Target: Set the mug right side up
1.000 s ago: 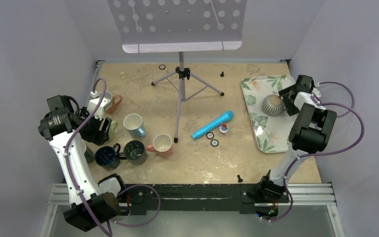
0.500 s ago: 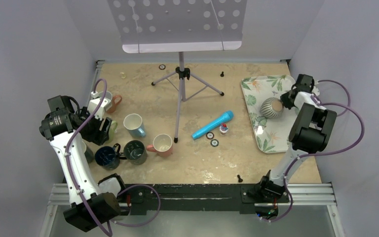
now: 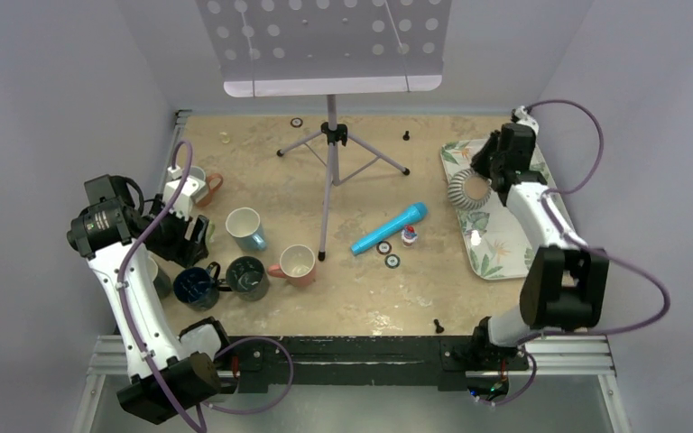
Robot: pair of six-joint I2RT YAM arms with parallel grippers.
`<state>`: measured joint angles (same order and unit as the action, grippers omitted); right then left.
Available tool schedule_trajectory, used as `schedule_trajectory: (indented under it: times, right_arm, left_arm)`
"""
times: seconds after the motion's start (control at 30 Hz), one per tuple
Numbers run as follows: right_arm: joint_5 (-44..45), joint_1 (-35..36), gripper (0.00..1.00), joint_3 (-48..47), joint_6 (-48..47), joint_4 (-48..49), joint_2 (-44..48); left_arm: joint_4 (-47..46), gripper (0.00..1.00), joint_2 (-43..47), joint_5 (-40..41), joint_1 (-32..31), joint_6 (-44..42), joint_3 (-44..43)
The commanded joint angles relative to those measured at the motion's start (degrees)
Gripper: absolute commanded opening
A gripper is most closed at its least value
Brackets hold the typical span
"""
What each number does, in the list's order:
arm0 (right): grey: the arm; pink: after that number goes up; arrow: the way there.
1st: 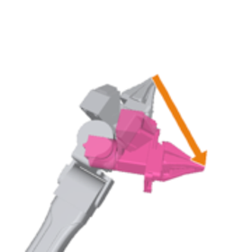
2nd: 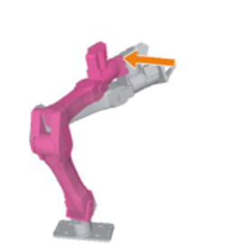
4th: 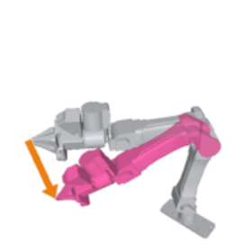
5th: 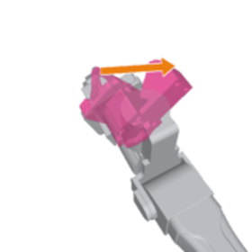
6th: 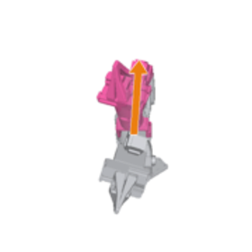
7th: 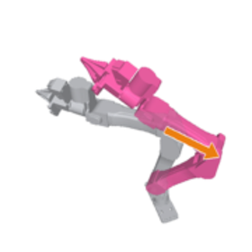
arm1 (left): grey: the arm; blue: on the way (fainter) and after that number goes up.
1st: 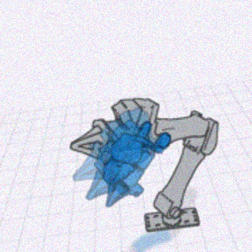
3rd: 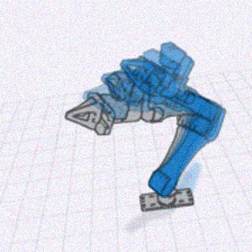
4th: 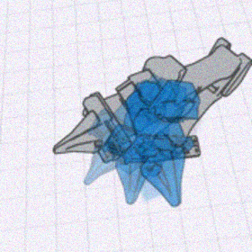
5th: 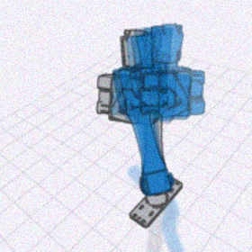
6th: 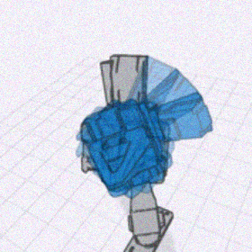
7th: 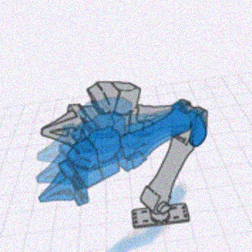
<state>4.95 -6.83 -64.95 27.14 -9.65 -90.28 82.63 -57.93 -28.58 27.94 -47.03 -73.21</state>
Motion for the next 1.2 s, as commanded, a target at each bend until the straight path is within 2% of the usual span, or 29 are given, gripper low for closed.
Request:
schedule_trajectory:
  times: [0.0, 0.23, 0.4, 0.57, 0.63, 0.73, 0.83, 0.9, 1.0, 1.17]
  right_arm:
    - [2.6, 5.4, 0.00, 2.9, -5.1, 11.2, 16.1]
    - [0.9, 12.4, 0.00, 5.6, -7.9, 11.6, 33.1]
    - [-8.4, 18.3, 0.00, 5.6, -7.5, 12.9, 44.6]
    - [-15.1, 28.3, 0.00, 7.1, -1.7, 18.3, 49.7]
    - [-15.6, 32.9, 0.00, 7.8, 1.4, 22.2, 49.8]
    - [-14.8, 41.4, 0.00, 8.6, 5.1, 30.4, 47.3]
    - [-11.2, 50.9, 0.00, 7.0, 5.7, 37.9, 42.7]
    - [-9.4, 56.7, 0.00, 5.1, 5.0, 42.5, 38.7]
    - [-6.8, 63.3, 0.00, 2.0, 3.8, 47.9, 33.2]
    - [-5.1, 67.1, 0.00, -2.7, 4.8, 53.3, 25.6]
  left_arm:
    - [9.4, 0.75, 0.3, -14.5, -0.3, -4.2, -6.6]
    - [17.1, 0.85, -2.5, -32.5, -3.6, -2.1, -13.9]
    - [10.9, 0.88, -3.5, -40.2, -16.3, 9.4, -16.5]
    - [3.7, 0.89, -3.3, -45.5, -25.2, 20.3, -21.3]
    - [-4.6, 0.90, -2.0, -47.0, -27.2, 30.7, -20.9]
    - [-23.0, 0.91, 1.2, -47.1, -31.9, 48.1, -15.7]
    - [-38.7, 0.92, 3.6, -43.6, -37.7, 60.9, -10.8]
    - [-42.2, 0.92, 3.4, -41.4, -41.5, 63.6, -10.1]
    - [-45.6, 0.93, 2.1, -40.6, -43.3, 67.1, -10.3]
    - [-47.4, 0.90, 1.1, -40.7, -44.5, 68.3, -11.4]
